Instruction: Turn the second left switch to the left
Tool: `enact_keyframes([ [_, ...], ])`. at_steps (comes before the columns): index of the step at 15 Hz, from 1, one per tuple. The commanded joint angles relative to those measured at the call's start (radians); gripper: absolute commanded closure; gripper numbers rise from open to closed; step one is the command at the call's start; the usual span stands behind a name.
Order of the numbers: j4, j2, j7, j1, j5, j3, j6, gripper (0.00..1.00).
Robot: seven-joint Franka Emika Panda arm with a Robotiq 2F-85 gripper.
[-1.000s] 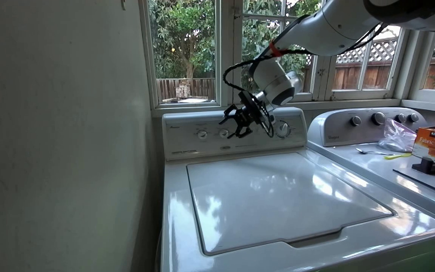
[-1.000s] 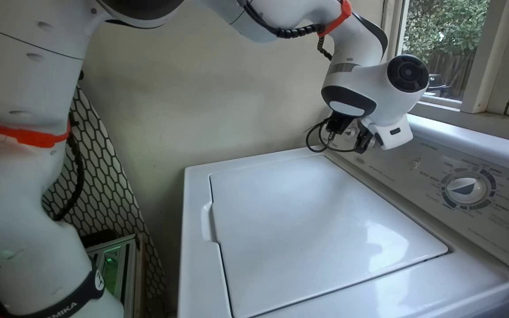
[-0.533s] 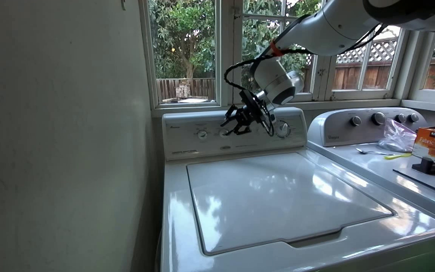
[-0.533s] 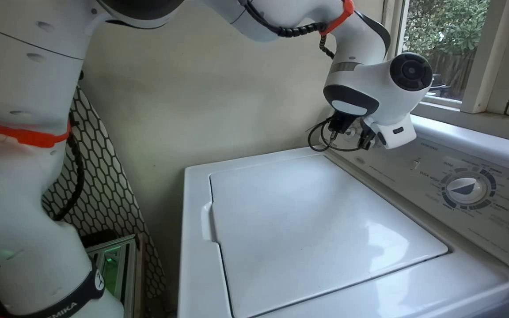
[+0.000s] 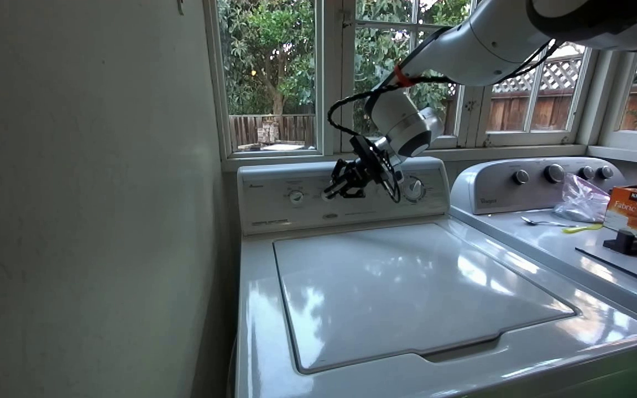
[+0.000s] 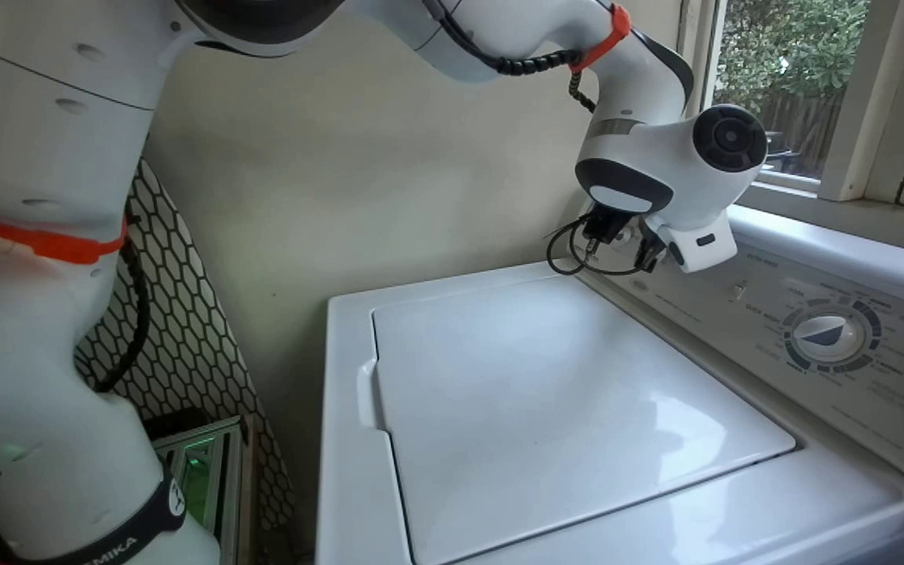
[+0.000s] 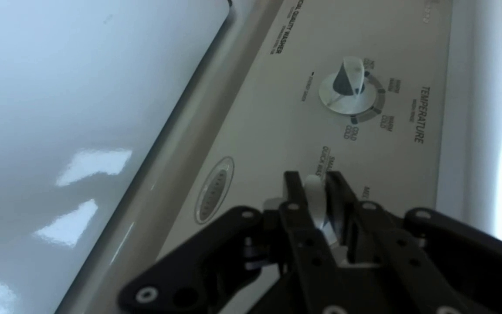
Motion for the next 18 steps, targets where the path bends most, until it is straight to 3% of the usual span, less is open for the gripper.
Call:
enact_keyframes([
  [1, 0.026, 0.023, 0.040, 0.014, -0.021, -0.019, -0.004, 0.83],
  [4, 0.021, 0.012, 0.049, 0.026, -0.042, -0.026, 0.009, 1.00],
  [8, 0.005, -0.013, 0.122, 0.077, -0.191, -0.063, 0.033, 0.96],
  [18, 0.052, -0.021, 0.532, 0.236, -0.893, -0.164, 0.037, 0.96],
])
